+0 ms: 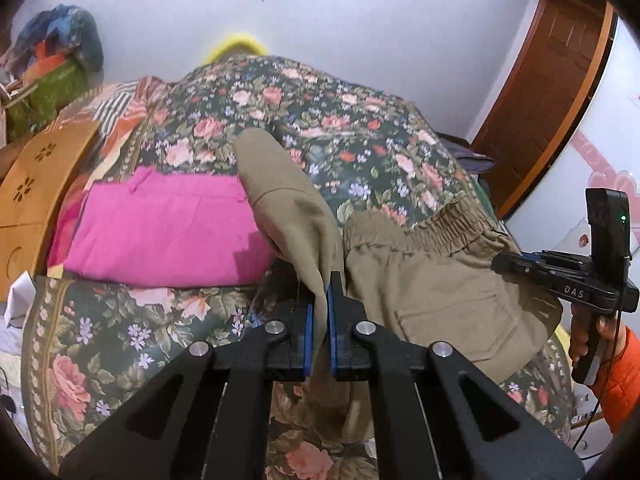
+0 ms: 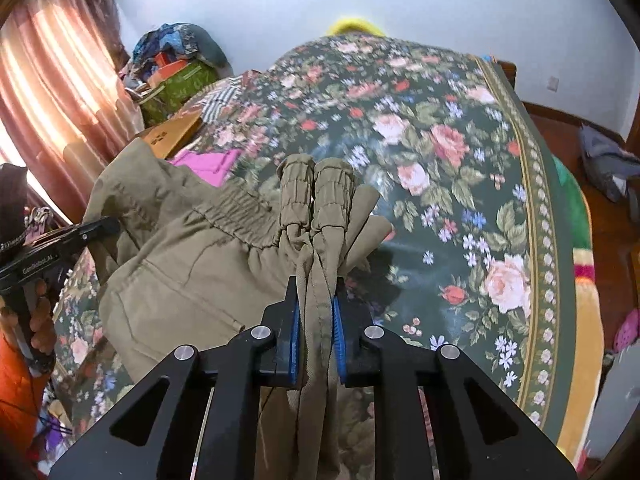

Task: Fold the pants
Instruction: 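Grasp the leg hems with the left tool while the right tool grasps the waistband, then lift and fold the held pants in half with both tools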

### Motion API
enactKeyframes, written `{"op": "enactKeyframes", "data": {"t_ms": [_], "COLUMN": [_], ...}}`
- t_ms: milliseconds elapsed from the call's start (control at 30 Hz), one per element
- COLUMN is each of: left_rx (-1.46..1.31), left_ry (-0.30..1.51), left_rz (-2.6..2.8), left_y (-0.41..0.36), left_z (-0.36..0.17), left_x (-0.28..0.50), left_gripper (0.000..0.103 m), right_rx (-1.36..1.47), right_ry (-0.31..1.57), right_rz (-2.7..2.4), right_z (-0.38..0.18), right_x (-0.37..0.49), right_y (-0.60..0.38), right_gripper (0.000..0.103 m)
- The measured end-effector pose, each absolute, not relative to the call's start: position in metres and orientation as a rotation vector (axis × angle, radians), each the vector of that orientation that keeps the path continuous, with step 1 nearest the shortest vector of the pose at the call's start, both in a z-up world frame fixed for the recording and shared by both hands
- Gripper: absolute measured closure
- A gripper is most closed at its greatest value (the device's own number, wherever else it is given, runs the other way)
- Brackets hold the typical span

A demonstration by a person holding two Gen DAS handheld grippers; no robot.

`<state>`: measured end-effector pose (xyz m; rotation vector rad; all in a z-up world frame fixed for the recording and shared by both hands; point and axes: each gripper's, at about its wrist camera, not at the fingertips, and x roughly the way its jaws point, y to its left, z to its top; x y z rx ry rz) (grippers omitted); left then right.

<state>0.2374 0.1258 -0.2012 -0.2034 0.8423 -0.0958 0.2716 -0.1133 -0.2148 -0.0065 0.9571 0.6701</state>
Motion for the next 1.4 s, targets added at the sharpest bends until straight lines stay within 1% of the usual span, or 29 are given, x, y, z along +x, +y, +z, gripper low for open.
{"op": "enactKeyframes", "data": {"t_ms": [300, 567, 700, 1067, 1400], "left_rx": [-0.234, -0.253, -0.262, -0.284, -0.299], "left_ry": [0.776, 0.711, 0.691, 0.704, 0.785], "left_rz": [-0.096, -0.047, -0.023, 0.067, 0.151], "left_y": [0.150, 0.195, 0.219, 0.300, 0.361], "left_z": [-0.173, -0.149, -0.145, -0.160, -0.208], "left_x": [0.231, 0.238, 0.247, 0.284, 0.323], "left_gripper": [0.098, 0.098, 0.099, 0.099, 0.099], "right_rx": [-0.067, -0.107, -0.113, -0.138, -0.176], "right_ry": [0.876, 0.819, 0.779, 0.742, 0.765], "right_rz": [0.685, 0.730, 0.751, 0.799, 0.815], "right_z": [-0.181, -0.162, -0.155, -0.157, -0.190], "right_x": [0.264, 0.271, 0.278, 0.310, 0.343], "right_y": [-0.091, -0.051, -0.025, 0.052, 0.117], "right_gripper": [0.091, 0.092, 0.092, 0.092, 0.092]}}
